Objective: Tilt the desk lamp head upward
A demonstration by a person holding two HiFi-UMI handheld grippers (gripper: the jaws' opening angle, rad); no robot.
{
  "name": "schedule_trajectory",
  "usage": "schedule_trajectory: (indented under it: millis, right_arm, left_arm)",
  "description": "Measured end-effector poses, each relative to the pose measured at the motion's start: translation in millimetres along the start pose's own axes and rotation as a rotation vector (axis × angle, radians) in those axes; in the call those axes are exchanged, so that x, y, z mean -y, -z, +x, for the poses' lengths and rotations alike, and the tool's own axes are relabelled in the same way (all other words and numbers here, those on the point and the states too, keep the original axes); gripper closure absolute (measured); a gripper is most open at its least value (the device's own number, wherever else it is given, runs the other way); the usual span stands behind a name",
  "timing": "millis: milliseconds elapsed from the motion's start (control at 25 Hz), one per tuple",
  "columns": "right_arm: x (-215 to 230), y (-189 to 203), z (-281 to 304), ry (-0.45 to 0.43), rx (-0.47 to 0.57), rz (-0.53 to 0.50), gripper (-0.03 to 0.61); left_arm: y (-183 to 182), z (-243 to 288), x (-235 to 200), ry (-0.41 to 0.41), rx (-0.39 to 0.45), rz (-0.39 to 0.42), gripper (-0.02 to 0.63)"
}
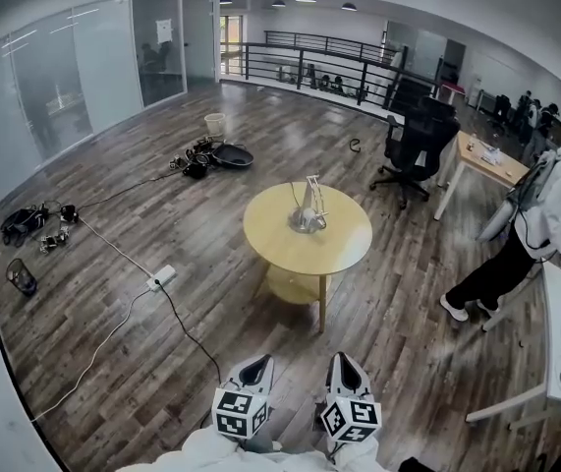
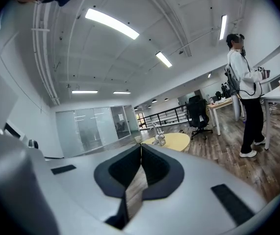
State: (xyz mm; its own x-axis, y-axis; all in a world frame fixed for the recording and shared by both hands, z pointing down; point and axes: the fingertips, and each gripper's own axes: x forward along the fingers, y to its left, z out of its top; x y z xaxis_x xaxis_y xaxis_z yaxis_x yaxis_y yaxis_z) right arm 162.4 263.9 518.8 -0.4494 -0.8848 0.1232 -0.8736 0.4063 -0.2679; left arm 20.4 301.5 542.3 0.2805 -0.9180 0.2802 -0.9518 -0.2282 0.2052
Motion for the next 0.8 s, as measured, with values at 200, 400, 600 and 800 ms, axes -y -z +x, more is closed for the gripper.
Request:
schedule_trajectory:
  millis: [200, 400, 600, 800]
  right_arm:
    - [9, -5, 29, 0.003, 0.002, -0.003, 0.566]
    - [28, -9, 64, 0.041, 0.002, 0.003, 0.566]
    - [33, -21, 112, 0.05, 0.016, 0.001, 0.566]
    - [30, -35, 163, 0.061, 0.032, 0.001, 0.566]
  left_arm:
    - [-12, 31, -14, -0.004, 0.0, 0.001, 0.616]
    - [-22, 69, -24, 0.027, -0.006, -0.001, 0.616]
    - [-39, 108, -45, 0.049, -0.008, 0.005, 0.617]
    - [-65, 144, -81, 0.048, -0.004, 0.009, 0.617]
